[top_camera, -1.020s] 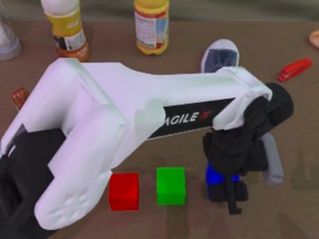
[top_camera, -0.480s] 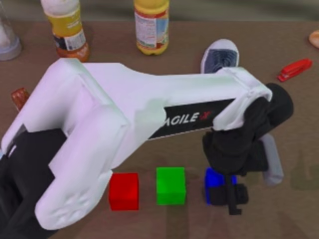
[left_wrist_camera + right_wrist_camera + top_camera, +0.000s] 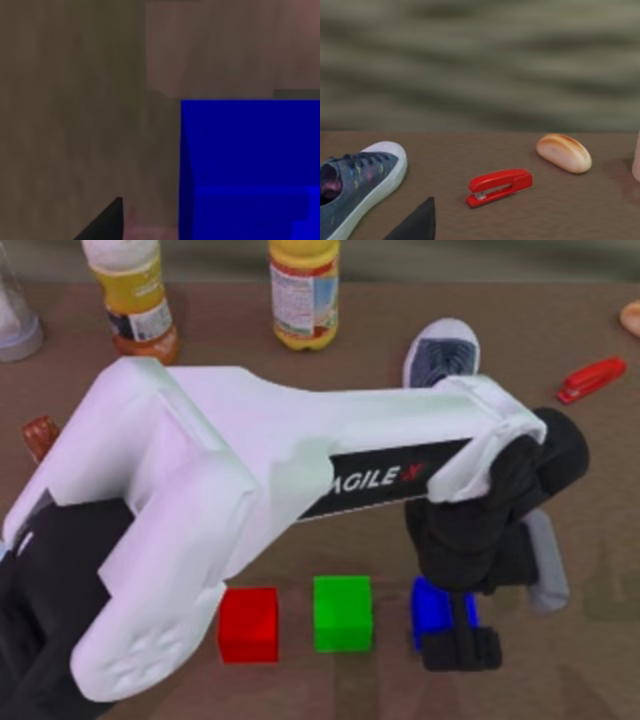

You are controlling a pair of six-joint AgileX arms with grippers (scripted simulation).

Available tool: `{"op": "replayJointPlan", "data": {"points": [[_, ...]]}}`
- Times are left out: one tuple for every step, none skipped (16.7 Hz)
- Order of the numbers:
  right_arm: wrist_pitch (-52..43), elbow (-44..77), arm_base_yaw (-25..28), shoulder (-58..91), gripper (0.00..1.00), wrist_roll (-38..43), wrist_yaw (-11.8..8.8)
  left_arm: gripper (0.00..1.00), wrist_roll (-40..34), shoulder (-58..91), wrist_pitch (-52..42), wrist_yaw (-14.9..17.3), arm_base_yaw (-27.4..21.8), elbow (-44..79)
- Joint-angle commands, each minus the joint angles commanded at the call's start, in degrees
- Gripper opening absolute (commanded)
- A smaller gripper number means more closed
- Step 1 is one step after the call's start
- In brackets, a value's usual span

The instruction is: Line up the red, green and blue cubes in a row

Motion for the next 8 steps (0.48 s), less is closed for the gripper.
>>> {"op": "replayJointPlan", "data": {"points": [[0.0, 0.0, 0.0, 0.0, 1.00, 0.0, 0.0, 1.00, 0.0, 0.0, 0.0, 0.0, 0.0, 0.0], [0.0, 0.0, 0.0, 0.0, 1.00, 0.0, 0.0, 1.00, 0.0, 0.0, 0.0, 0.0, 0.0, 0.0], [0.0, 0.0, 0.0, 0.0, 1.00, 0.0, 0.0, 1.00, 0.0, 0.0, 0.0, 0.0, 0.1, 0.0], [0.0, 0.0, 0.0, 0.0, 1.00, 0.0, 0.0, 1.00, 0.0, 0.0, -0.2, 0.0, 0.1, 0.2], [0.0, 0.0, 0.0, 0.0, 1.00, 0.0, 0.0, 1.00, 0.0, -0.1, -1.0, 0.0, 0.1, 1.0], [0.0, 0.0, 0.0, 0.0, 1.00, 0.0, 0.0, 1.00, 0.1, -0.4, -2.4, 0.0, 0.2, 2.2], [0.0, 0.0, 0.0, 0.0, 1.00, 0.0, 0.0, 1.00, 0.1, -0.7, -4.4, 0.0, 0.3, 3.7], [0.0, 0.0, 0.0, 0.0, 1.00, 0.0, 0.0, 1.00, 0.1, -1.1, -6.7, 0.0, 0.4, 5.4]]}}
